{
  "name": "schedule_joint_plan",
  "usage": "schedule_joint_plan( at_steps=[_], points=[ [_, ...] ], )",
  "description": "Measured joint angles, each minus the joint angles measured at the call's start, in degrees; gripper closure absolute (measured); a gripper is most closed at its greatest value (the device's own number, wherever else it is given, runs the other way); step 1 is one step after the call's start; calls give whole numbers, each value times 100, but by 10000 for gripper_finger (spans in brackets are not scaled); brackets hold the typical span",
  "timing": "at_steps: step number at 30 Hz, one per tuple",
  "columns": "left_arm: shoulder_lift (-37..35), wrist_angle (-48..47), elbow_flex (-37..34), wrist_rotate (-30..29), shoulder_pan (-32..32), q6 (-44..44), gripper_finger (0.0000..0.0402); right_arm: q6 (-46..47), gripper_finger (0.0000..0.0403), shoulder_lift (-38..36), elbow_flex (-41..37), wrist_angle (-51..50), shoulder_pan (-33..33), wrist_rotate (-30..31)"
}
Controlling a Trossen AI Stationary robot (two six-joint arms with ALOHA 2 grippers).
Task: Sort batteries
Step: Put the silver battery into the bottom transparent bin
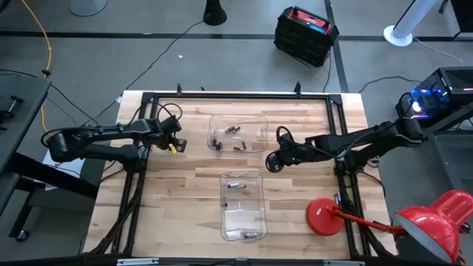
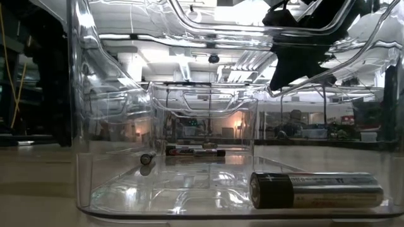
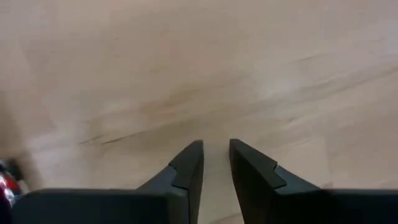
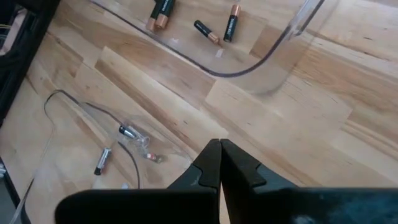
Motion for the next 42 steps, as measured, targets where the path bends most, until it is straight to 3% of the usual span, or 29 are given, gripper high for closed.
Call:
schedule_joint_plan(
  at_steps=[5, 10, 13, 15, 19, 23, 26, 29, 31, 36, 42],
  points=[
    [-218, -312, 944, -1072, -176, 219, 354, -30, 403, 0, 0, 19, -5, 36],
    [-165, -950, 1151, -1222, -76, 438, 377, -36, 403, 0, 0, 18, -5, 147],
    [-56, -1713, 958, -1359, -54, 444, 390, -49, 403, 0, 0, 4, -5, 152],
    [-25, -1748, 820, -1494, -18, 415, 398, -203, 403, 0, 0, 3, -3, 171],
    [261, -1723, 751, -1027, 173, 254, 401, -391, 403, -2, 0, 14, -3, 345],
    [822, -1988, 852, -190, 258, 147, 401, -615, 403, -2, 0, 68, -5, 497],
    [1443, -2233, 1010, 470, 338, 437, 401, -860, 403, -2, 0, 52, -5, 534],
    [2181, -2910, 1368, 614, 359, 863, 401, -1066, 403, -2, 0, 63, -5, 537],
    [2668, -3293, 1774, 426, 359, 1250, 401, -1150, 403, -2, 0, 87, -5, 537],
    [3692, -4065, 2666, -715, 372, 2124, 401, -1339, 403, -2, 0, 114, -5, 487],
    [4670, -4262, 2847, -1618, 436, 2971, 401, -1354, 403, -2, 0, 96, -1, 375]
  ],
)
